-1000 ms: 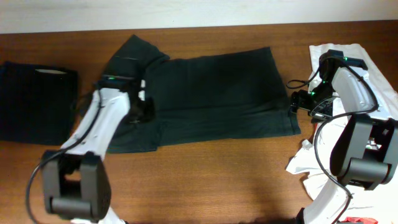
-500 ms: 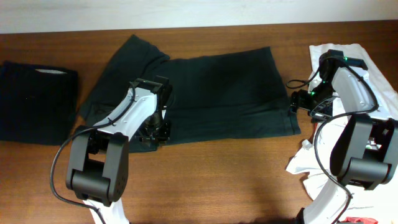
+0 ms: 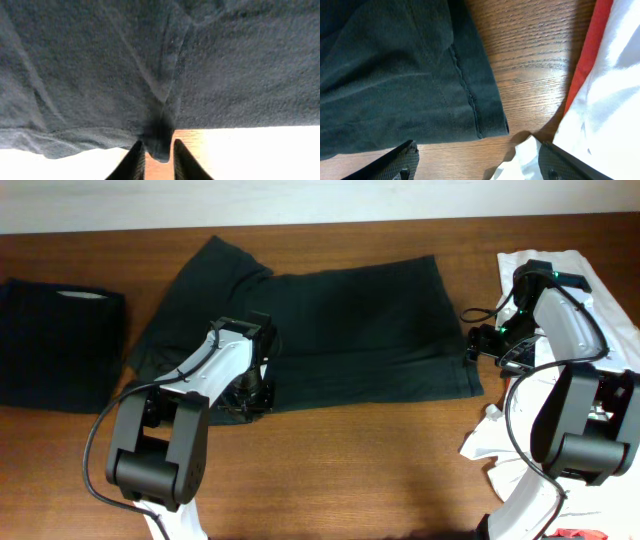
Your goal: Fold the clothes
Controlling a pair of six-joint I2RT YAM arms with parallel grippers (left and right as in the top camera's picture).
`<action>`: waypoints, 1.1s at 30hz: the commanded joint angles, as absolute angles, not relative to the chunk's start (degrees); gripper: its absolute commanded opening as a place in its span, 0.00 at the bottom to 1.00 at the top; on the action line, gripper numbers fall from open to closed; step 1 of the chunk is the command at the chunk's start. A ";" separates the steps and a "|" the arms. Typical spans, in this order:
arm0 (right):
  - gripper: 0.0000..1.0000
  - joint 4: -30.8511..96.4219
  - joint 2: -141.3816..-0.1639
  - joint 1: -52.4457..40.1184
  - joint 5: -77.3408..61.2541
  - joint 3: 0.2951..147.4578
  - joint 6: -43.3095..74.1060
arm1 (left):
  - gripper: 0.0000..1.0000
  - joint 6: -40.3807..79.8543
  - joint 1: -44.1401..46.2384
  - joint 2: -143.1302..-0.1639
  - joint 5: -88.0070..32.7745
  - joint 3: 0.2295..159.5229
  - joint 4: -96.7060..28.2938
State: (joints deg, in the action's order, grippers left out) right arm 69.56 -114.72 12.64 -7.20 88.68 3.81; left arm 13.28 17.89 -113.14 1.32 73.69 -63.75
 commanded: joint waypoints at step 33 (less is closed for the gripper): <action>0.80 69.34 -115.13 12.34 -7.75 88.33 3.38 | 0.15 13.21 17.34 -113.73 5.89 90.00 -51.05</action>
